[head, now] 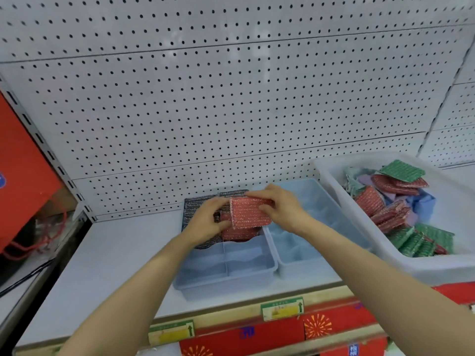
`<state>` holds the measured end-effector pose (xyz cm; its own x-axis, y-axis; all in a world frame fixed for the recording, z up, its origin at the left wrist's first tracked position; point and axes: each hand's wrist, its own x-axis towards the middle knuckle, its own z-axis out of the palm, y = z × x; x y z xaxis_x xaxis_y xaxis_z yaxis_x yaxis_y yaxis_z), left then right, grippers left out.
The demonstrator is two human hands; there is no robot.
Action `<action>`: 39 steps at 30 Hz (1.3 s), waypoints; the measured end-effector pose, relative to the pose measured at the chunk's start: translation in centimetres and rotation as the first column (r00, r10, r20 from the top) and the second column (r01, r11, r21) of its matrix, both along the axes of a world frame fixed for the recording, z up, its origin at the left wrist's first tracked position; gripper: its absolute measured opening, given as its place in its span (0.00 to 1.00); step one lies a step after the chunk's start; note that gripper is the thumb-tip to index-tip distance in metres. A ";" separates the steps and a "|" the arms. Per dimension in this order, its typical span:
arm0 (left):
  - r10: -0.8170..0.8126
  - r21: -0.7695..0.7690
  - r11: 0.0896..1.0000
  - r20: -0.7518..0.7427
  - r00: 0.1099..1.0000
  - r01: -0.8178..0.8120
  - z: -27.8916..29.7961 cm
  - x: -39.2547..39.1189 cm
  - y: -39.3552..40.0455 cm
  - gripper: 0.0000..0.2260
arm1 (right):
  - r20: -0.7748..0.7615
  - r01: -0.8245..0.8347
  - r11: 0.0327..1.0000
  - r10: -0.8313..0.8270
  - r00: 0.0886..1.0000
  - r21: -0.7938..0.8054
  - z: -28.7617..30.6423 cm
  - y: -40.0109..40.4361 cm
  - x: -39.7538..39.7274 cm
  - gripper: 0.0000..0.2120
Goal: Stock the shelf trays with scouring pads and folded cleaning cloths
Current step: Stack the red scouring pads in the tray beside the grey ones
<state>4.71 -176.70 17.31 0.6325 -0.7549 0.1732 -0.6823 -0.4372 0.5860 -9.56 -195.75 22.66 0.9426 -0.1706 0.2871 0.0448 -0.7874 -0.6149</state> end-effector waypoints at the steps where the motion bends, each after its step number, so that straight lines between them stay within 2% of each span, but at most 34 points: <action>1: 0.019 0.022 1.000 -0.004 1.000 -0.018 -0.3 0.3 0.9 0.24 | -0.009 -0.013 1.000 0.013 1.000 -0.025 -0.4 0.5 0.2 0.20; 3: 0.055 0.050 0.997 -0.006 0.998 -0.054 -0.9 0.0 2.3 0.21 | -0.037 -0.025 0.993 0.020 0.999 -0.118 -1.4 1.7 0.6 0.21; 5: 0.054 0.071 0.996 0.028 0.998 -0.056 -1.6 -0.9 2.8 0.20 | -0.055 -0.030 0.960 0.015 0.998 -0.279 -2.5 2.7 1.0 0.22; 8: -0.027 0.130 0.991 0.155 0.987 0.007 -2.1 -1.6 2.9 0.23 | -0.092 -0.049 0.872 0.005 0.996 -0.488 -3.3 3.9 1.7 0.19; 10: -0.051 0.205 0.979 0.272 0.961 -0.005 -2.4 -1.7 3.0 0.28 | -0.075 -0.024 0.898 -0.010 0.997 -0.440 -3.4 4.2 2.3 0.18; 12: -0.047 0.218 0.976 0.316 0.948 -0.024 -2.7 -1.6 2.9 0.33 | -0.048 0.042 0.974 -0.055 0.997 -0.224 -3.8 3.8 2.8 0.18; 14: -0.053 0.204 0.979 0.333 0.941 -0.017 -3.2 -1.5 2.9 0.36 | -0.045 0.077 0.989 -0.083 0.996 -0.125 -4.7 3.4 3.0 0.17; 15: -0.053 0.207 0.978 0.349 0.935 -0.021 -3.5 -1.3 2.9 0.36 | -0.057 0.084 0.985 -0.094 0.994 -0.151 -4.9 3.4 3.0 0.16; 18: -0.024 0.200 0.978 0.360 0.933 -0.052 -4.0 -0.9 2.8 0.35 | -0.041 0.097 0.914 -0.123 0.992 -0.395 -5.3 4.1 3.5 0.14; 19: -0.007 0.184 0.981 0.363 0.932 -0.064 -4.0 -1.0 2.7 0.33 | -0.020 0.095 0.887 -0.117 0.993 -0.451 -5.4 4.3 3.8 0.16; 21: 0.023 0.143 0.986 0.376 0.926 -0.083 -4.2 -1.1 2.4 0.31 | -0.025 0.049 0.854 -0.073 0.997 -0.518 -5.7 4.2 4.1 0.25; 23: 0.047 0.108 0.990 0.375 0.926 -0.094 -4.6 -1.1 2.3 0.30 | -0.104 -0.067 0.833 0.010 0.994 -0.550 -6.4 4.0 4.0 0.33; 25: 0.053 0.087 0.992 0.385 0.921 -0.093 -5.0 -1.0 2.2 0.30 | -0.190 -0.122 0.832 0.020 0.982 -0.541 -6.5 4.3 3.6 0.33; 29: 0.019 0.163 0.982 0.432 0.902 -0.099 -5.1 -1.4 2.1 0.33 | -0.095 -0.026 0.836 -0.031 0.995 -0.548 -6.7 4.4 4.0 0.34; 32: 0.029 0.219 0.966 0.434 0.900 -0.137 -4.9 -1.5 2.1 0.35 | -0.010 -0.002 0.784 -0.005 1.000 -0.621 -6.7 4.1 4.5 0.34; 34: 0.027 0.248 0.957 0.442 0.896 -0.151 -5.0 -1.4 2.2 0.36 | 0.025 0.026 0.745 -0.013 1.000 -0.667 -6.8 4.3 4.9 0.31; 37: 0.017 0.300 0.940 0.440 0.898 -0.165 -5.1 -1.3 2.3 0.34 | 0.021 0.085 0.728 -0.097 0.995 -0.681 -6.9 5.1 5.8 0.21; 39: 0.018 0.282 0.946 0.447 0.894 -0.161 -4.9 -1.6 2.2 0.35 | -0.012 0.102 0.730 -0.150 0.989 -0.676 -7.7 5.4 6.0 0.23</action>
<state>3.13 -174.52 12.39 0.6147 -0.7585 0.2165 -0.7846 -0.6162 0.0687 -3.56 -190.37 14.92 0.9461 -0.0744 0.3152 -0.1040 -0.9915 0.0782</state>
